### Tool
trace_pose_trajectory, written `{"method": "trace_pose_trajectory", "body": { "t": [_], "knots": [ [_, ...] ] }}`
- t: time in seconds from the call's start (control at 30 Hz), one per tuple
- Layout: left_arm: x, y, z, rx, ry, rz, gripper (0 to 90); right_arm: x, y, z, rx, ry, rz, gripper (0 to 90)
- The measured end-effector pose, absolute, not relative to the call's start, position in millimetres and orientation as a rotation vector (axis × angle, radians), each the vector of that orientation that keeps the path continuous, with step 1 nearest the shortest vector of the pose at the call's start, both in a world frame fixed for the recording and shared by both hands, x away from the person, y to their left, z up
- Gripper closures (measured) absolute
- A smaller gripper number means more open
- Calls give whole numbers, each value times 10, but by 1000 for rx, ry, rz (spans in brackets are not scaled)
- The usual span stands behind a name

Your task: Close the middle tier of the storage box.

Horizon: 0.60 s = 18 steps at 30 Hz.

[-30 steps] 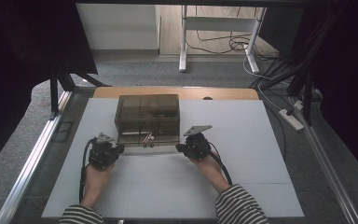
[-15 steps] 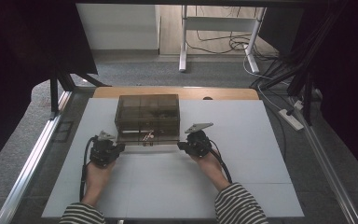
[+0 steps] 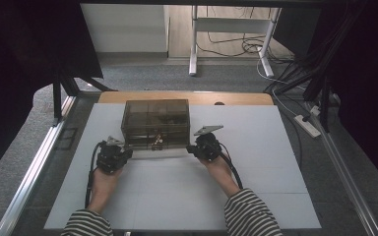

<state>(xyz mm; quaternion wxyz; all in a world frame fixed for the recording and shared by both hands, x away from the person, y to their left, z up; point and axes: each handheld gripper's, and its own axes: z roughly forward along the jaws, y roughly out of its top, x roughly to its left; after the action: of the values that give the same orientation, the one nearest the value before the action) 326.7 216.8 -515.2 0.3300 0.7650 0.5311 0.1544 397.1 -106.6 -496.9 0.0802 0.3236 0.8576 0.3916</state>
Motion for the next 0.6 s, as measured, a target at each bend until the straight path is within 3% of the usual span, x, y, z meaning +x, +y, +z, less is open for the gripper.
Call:
{"method": "trace_pose_trajectory", "body": {
  "t": [0.6],
  "knots": [
    [3378, 2187, -5127, 1966, 1398, 381, 888, 4060, -1019, -4999, 989, 2558, 1151, 892]
  ]
}}
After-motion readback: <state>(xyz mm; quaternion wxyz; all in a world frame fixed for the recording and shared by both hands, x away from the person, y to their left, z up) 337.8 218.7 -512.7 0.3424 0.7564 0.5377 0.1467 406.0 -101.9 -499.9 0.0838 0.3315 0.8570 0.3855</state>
